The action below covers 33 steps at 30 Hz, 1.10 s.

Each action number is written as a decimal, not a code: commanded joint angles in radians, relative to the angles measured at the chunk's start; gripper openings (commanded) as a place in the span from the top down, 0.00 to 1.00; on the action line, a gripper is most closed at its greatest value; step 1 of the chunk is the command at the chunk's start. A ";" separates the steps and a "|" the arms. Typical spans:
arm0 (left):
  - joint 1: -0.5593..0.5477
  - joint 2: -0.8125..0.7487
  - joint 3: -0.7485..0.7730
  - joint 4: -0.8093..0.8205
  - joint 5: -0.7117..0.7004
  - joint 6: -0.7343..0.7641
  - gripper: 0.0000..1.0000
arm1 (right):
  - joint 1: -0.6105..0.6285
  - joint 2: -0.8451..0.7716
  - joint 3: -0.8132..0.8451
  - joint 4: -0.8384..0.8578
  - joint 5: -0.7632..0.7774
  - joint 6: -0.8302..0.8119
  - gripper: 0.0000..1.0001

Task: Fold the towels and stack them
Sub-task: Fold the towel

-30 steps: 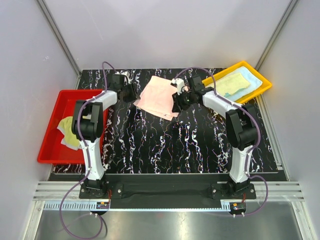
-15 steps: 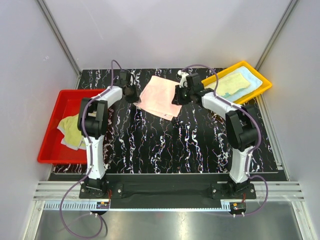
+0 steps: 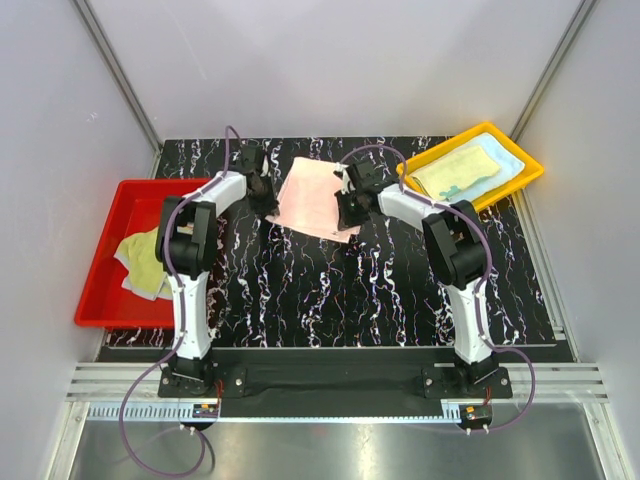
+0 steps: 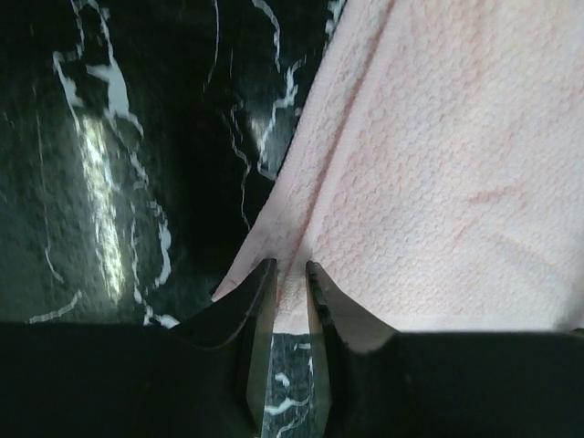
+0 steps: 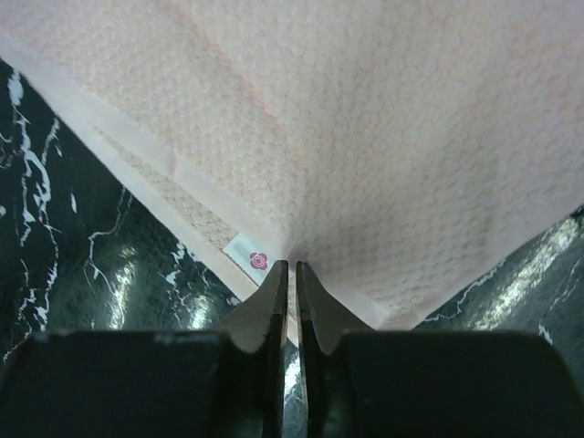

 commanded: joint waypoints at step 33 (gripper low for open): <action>-0.131 -0.542 -0.599 0.064 0.123 -0.124 0.65 | -0.095 -0.405 -0.364 -0.120 0.034 0.194 0.62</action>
